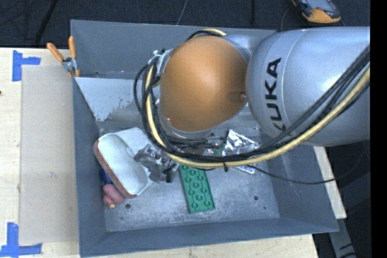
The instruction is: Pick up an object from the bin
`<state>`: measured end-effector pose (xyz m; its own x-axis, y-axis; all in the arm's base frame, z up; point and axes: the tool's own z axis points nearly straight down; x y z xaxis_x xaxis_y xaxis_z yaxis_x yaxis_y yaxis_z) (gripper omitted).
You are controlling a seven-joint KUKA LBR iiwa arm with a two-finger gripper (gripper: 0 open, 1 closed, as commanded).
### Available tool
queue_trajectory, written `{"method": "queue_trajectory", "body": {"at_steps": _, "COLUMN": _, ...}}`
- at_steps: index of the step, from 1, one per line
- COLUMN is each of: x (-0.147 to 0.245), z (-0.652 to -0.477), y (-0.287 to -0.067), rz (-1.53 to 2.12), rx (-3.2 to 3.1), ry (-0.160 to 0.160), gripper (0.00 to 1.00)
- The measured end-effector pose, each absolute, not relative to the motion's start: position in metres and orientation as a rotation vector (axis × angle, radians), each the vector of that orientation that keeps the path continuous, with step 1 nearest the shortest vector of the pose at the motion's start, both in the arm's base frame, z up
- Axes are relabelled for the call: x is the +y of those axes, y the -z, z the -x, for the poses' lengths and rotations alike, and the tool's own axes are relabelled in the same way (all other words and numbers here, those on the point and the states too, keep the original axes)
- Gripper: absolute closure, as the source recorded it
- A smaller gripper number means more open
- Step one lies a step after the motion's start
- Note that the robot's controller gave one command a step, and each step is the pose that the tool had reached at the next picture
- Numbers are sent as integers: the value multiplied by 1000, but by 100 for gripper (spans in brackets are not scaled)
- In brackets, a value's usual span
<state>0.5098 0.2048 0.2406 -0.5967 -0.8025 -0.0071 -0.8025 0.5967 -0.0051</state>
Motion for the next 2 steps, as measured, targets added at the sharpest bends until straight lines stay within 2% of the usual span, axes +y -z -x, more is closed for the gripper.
{"method": "queue_trajectory", "body": {"at_steps": 1, "x": 206, "z": -508, "y": -236, "rz": 1411, "rx": 2806, "ry": -2, "gripper": 0}}
{"method": "queue_trajectory", "body": {"at_steps": 2, "x": 211, "z": -483, "y": -117, "rz": 1489, "rx": 2778, "ry": -4, "gripper": 0}}
